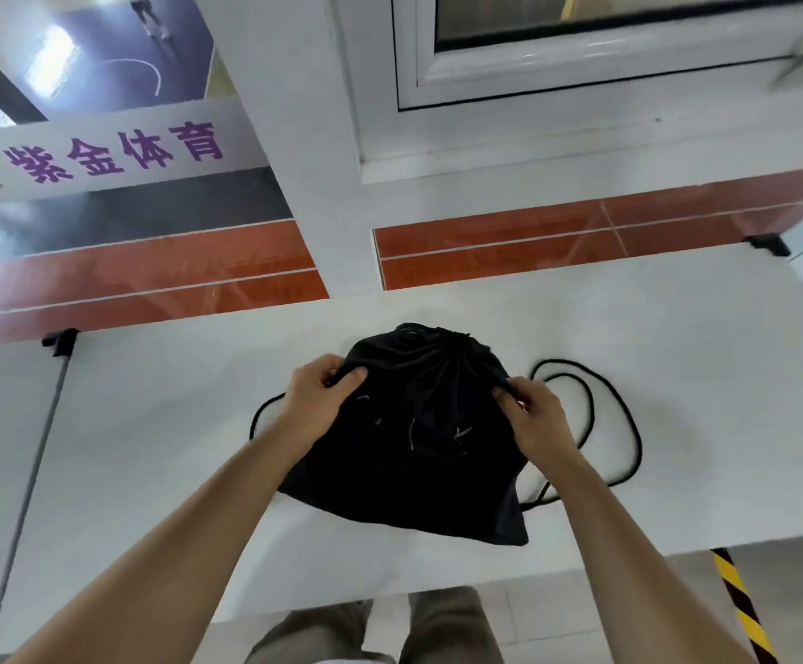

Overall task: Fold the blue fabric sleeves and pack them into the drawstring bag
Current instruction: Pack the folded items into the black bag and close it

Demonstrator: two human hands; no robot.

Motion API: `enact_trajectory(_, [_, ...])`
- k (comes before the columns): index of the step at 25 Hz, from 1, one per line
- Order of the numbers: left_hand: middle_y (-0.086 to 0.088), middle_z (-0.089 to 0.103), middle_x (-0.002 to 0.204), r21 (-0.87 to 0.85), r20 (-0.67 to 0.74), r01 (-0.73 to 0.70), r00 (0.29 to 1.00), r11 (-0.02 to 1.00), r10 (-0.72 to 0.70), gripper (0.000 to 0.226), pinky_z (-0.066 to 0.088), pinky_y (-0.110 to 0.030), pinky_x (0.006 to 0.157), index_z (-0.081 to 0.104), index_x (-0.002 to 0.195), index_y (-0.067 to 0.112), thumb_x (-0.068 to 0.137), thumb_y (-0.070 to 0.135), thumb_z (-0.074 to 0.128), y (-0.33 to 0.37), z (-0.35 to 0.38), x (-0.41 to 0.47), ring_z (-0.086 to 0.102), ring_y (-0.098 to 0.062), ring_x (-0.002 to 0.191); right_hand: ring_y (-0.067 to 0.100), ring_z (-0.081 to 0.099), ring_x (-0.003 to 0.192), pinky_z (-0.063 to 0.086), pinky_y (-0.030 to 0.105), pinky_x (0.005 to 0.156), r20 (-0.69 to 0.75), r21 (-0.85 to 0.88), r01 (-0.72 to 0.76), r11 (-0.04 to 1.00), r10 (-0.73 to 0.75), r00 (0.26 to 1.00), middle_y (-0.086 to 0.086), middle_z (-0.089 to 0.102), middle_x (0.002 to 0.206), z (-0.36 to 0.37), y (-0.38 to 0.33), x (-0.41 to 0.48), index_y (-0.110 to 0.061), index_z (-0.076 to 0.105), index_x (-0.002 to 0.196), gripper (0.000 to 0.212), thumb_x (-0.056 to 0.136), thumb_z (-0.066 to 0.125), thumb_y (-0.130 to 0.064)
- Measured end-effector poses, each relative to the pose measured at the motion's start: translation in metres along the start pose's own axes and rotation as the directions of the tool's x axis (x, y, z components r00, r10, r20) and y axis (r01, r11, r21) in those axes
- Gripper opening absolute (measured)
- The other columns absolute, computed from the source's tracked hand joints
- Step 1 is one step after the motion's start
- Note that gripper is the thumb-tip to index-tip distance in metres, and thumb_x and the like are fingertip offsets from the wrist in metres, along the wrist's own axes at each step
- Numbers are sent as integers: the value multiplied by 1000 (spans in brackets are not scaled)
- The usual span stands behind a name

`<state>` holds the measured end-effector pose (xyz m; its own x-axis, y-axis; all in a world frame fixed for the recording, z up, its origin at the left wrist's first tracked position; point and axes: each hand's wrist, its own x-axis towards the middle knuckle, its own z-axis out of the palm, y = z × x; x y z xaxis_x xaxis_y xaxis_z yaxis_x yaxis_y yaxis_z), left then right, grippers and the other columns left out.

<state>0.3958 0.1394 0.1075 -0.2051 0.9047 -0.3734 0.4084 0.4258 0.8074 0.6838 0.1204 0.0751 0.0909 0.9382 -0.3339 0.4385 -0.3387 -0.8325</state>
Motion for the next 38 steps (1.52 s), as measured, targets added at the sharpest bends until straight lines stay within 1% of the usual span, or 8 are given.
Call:
enact_trajectory(5, [-12,75,95,-13,331,-136,934,991,133,9,58,-36,82,72,97,19,90,25,73,16,-19,-10,73,-25,88,8,63,67,50,25,65,-270,238,-78,968,144,952,4,70,73,-18,-2,-66,-26,72,92,8,94,64,-26])
enact_trajectory(10, [-3,78,89,32,555,-235,813,972,178,14,56,-19,71,75,95,22,92,12,66,8,-31,-33,74,-24,88,11,68,75,53,24,68,-565,450,-32,892,312,764,-5,73,78,-9,4,-161,-25,72,92,10,96,63,-27])
enact_trajectory(14, [1,76,89,-22,642,-396,698,918,317,8,54,-36,84,72,93,21,94,15,66,6,-13,-67,72,-20,89,3,62,82,47,18,72,-684,487,7,873,377,624,-3,68,94,9,6,-249,-18,64,101,16,102,48,-21])
enact_trajectory(18, [5,75,87,-80,700,-476,598,876,390,11,54,-33,83,70,91,24,93,14,67,10,17,-122,71,-13,85,12,46,71,38,21,59,-755,563,30,826,499,426,0,51,84,25,21,-350,-17,53,104,20,96,38,-7])
enact_trajectory(22, [6,75,87,-148,802,-536,427,831,418,7,52,-25,81,71,94,19,93,13,67,9,53,-207,69,-4,81,17,56,73,47,32,64,-806,585,109,804,561,187,7,60,89,41,46,-468,-22,56,107,25,92,53,-3])
enact_trajectory(27, [-1,74,95,-225,906,-582,170,782,387,8,54,-28,86,69,102,15,95,12,66,-9,88,-350,70,-14,91,11,70,77,54,15,66,-757,570,292,768,629,-177,4,75,87,82,73,-635,-12,72,102,19,85,74,-4])
enact_trajectory(32, [6,73,88,-313,936,-617,-71,722,345,18,53,-29,85,69,93,28,95,11,65,-63,109,-522,68,-11,86,12,72,79,58,20,74,-666,533,364,764,644,-376,6,77,87,140,106,-806,-9,74,98,14,89,69,0])
enact_trajectory(38, [3,69,89,-377,926,-606,-253,700,279,15,48,-22,81,65,92,21,94,7,64,-157,108,-737,65,-8,83,10,71,76,53,17,67,-508,527,413,742,665,-547,5,75,86,219,146,-1010,-10,72,98,15,88,69,1])
